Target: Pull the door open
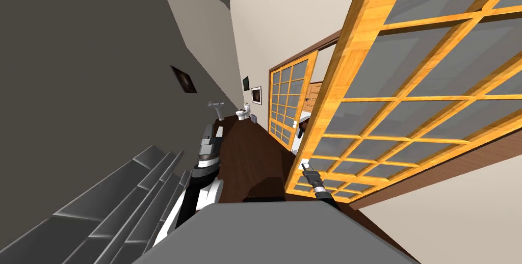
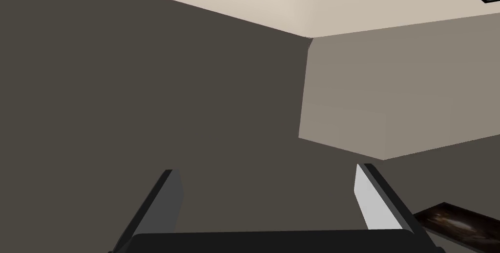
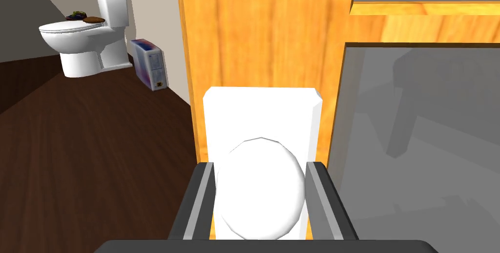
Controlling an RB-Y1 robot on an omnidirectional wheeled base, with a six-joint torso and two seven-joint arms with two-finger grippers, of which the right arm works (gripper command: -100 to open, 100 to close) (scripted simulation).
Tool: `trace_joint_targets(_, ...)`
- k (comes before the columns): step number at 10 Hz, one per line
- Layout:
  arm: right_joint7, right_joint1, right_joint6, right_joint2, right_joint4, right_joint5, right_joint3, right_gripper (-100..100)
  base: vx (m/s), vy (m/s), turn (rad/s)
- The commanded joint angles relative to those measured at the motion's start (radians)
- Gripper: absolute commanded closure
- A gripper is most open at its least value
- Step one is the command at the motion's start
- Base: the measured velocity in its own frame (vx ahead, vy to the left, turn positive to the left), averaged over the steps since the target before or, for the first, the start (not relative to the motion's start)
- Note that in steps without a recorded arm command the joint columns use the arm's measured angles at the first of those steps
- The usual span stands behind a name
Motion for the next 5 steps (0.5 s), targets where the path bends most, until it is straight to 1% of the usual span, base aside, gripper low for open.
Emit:
trace_joint_targets(1, -0.024, 0.015, -0.025, -0.014, 0.005, 0.006, 0.025, 100, -0.213, -0.042, 0.124)
trace_joint_targets(2, -0.037, 0.022, -0.041, -0.026, 0.007, 0.009, 0.036, 100, -0.228, -0.017, 0.13)
trace_joint_targets(5, -0.074, 0.042, -0.083, -0.059, 0.014, 0.015, 0.067, 100, -0.212, -0.046, 0.12)
